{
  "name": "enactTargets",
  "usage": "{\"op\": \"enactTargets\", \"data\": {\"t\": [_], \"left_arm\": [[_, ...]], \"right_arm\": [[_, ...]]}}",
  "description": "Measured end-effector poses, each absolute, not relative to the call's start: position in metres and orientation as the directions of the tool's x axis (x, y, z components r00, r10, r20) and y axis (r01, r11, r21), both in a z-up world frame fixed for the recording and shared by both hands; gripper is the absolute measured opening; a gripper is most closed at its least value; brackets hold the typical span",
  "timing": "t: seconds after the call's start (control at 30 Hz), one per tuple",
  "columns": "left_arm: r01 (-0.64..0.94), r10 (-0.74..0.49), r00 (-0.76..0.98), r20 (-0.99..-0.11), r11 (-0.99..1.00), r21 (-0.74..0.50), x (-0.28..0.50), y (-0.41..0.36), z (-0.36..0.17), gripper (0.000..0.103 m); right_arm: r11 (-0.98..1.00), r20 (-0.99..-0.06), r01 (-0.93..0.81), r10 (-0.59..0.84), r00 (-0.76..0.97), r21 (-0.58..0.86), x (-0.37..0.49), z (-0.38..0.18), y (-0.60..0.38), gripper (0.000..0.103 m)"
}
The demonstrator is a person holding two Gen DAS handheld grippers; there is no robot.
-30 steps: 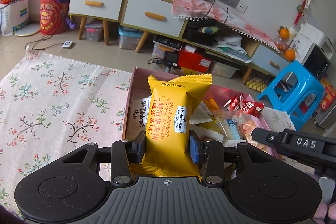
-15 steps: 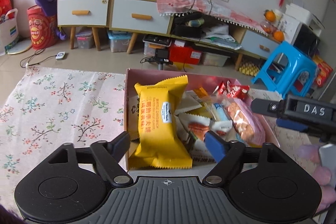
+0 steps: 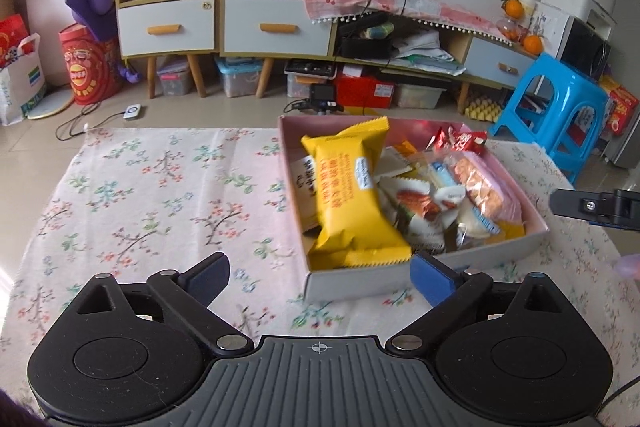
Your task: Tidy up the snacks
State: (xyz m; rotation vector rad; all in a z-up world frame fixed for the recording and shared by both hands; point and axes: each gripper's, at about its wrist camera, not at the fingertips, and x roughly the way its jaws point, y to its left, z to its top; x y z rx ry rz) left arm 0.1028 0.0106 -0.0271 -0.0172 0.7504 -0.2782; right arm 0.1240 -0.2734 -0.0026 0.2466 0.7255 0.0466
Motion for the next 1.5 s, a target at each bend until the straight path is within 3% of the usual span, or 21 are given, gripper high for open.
{"op": "enactTargets", "data": {"t": [0.2,0.37,0.6,1.5], "left_arm": [[0.224,-0.220,0.713,-0.666,0.971,-0.082,0.080,0.015,-0.028,0.100],[0.201,-0.162,0.682,-0.714,0.979,-0.030,0.064,0.014,-0.034,0.101],[0.158,-0.149,0.653,-0.743,0.986,-0.059,0.037,0.023,-0.033,0.101],[0.075,-0.049,0.676,-0.735,0.997,0.003,-0.022,0.010,-0.011,0.103]], "right_arm": [[0.979,-0.669,-0.004,0.141,0.730,0.202,0.100,-0.006,-0.269,0.093],[0.982,-0.697,-0.041,0.161,0.699,0.185,0.079,-0.007,-0.260,0.093],[0.978,-0.715,-0.049,0.184,0.674,0.205,0.048,-0.005,-0.245,0.093],[0.998,-0.727,0.018,0.034,0.686,0.064,0.006,0.002,-0.193,0.093]]}}
